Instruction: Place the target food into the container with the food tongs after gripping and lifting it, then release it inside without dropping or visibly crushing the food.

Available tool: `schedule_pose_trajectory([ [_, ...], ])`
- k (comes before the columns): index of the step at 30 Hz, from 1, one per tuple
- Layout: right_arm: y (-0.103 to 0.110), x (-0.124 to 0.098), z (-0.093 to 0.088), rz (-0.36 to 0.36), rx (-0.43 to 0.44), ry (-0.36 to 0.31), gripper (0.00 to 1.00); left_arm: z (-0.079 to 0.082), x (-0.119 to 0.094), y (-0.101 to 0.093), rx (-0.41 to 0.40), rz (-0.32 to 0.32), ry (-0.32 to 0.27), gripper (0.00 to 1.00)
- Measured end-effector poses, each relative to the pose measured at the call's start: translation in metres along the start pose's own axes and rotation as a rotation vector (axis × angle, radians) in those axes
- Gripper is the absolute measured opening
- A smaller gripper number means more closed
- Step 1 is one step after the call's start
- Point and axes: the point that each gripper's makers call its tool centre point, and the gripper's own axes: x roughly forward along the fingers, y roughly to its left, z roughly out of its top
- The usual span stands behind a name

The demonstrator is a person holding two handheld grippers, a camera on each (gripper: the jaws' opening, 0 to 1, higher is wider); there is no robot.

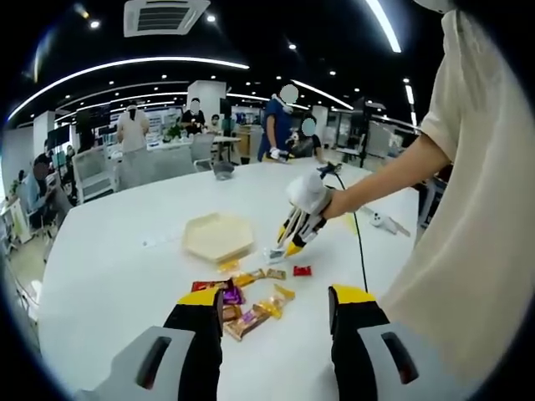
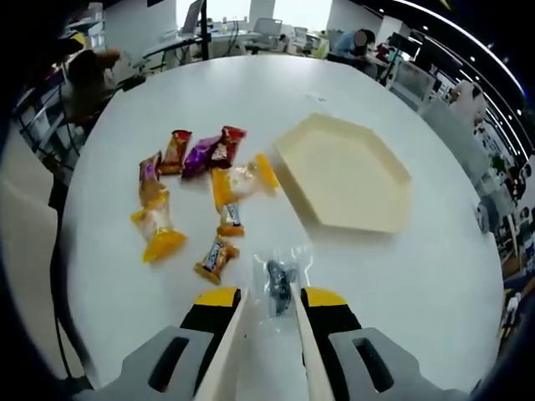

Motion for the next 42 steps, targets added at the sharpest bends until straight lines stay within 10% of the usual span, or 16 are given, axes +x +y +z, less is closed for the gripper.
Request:
schedule_pose_trajectory([
  [29, -0.011, 0.017, 0.0, -0.006, -0.051, 0.039, 0.28, -0.007, 0.0, 0.012, -0.035, 0.032, 0.016, 0.48],
  [42, -0.024, 0.02, -0.001, -0.04, 0.058, 0.009, 0.22, -0.008, 0.001, 0.011, -0.045, 0.034, 0.022, 0.47],
])
